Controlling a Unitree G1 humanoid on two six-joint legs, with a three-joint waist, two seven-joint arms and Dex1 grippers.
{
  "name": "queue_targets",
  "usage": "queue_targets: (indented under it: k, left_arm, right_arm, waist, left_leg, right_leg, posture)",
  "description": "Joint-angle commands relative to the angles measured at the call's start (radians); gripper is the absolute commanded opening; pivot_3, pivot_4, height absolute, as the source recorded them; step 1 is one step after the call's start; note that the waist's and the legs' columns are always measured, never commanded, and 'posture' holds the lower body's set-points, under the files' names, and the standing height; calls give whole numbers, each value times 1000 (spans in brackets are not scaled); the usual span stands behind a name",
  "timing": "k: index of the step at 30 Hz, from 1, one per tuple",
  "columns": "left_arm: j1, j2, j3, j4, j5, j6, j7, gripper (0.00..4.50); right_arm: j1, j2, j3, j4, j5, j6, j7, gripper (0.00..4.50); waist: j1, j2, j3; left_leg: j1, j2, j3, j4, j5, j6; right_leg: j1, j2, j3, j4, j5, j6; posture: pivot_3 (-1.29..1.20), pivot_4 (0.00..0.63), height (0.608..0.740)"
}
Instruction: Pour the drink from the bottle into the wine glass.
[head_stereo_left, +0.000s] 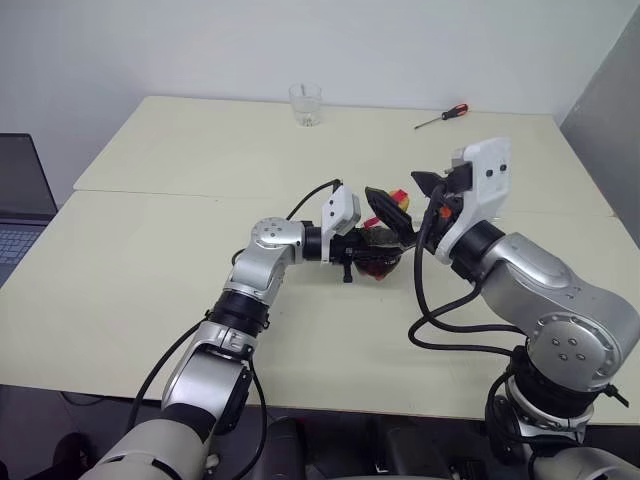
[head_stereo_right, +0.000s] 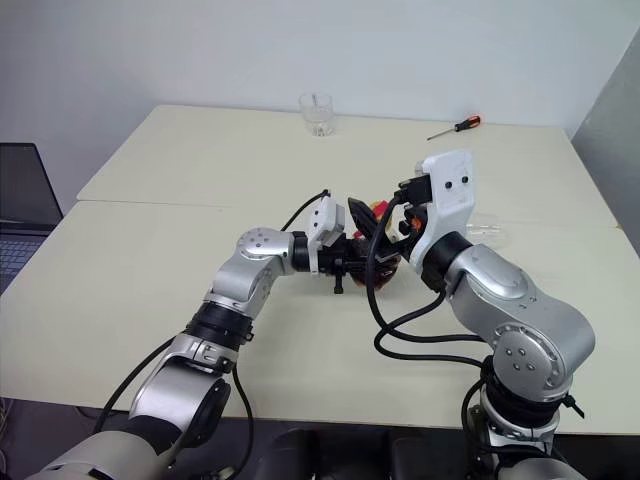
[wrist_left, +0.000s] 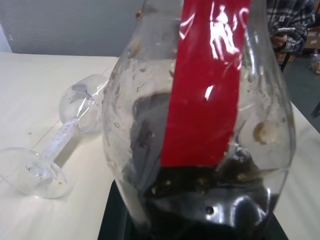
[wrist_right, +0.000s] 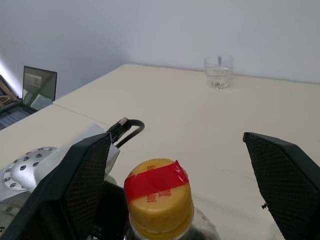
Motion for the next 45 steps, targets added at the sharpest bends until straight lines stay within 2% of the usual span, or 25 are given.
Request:
queue_targets:
  k: [1,20,24,31,39,45]
  left_arm:
    - [-10,-1,14,-53,-13,-17,10,771]
    - [-13,5,18,-51,-14,-17,21,771]
    - [-14,7,19,-50,-13,-18,21,770]
    - [-17,10,20,-47,-12,-19,21,770]
    - [-16,11,18,-46,-11,-18,19,746]
    - [-15,12,15,-46,-13,-16,17,746]
  right_arm:
    - [-6,0,14,5,-26,-54,-3,4500]
    - [31,4,-32,11,-14,-101,6,4500]
    - [33,-4,-35,6,-3,-99,8,3631]
    - [84,-28,-29,-17,18,-115,24,1298]
    - [97,-51,-37,-35,51,-130,31,1236]
    - [64,-140,-93,-29,136,-256,198,1236]
  waist:
    - [0,0,0]
    - [0,0,0]
    - [0,0,0]
    - [1,0,0]
    - [0,0,0]
    - [1,0,0]
  left_leg:
    - [0,0,0,0,0,0]
    - [0,0,0,0,0,0]
    - [0,0,0,0,0,0]
    - [0,0,0,0,0,0]
    - [0,0,0,0,0,0]
    - [0,-1,0,0,0,0]
  right_leg:
    - [0,0,0,0,0,0]
    - [0,0,0,0,0,0]
    - [0,0,0,0,0,0]
    - [0,0,0,0,0,0]
    - [0,0,0,0,0,0]
    - [0,0,0,0,0,0]
  posture:
    - [0,150,740]
    - [0,150,740]
    - [0,150,740]
    - [0,150,740]
    - [0,150,740]
    - [0,150,740]
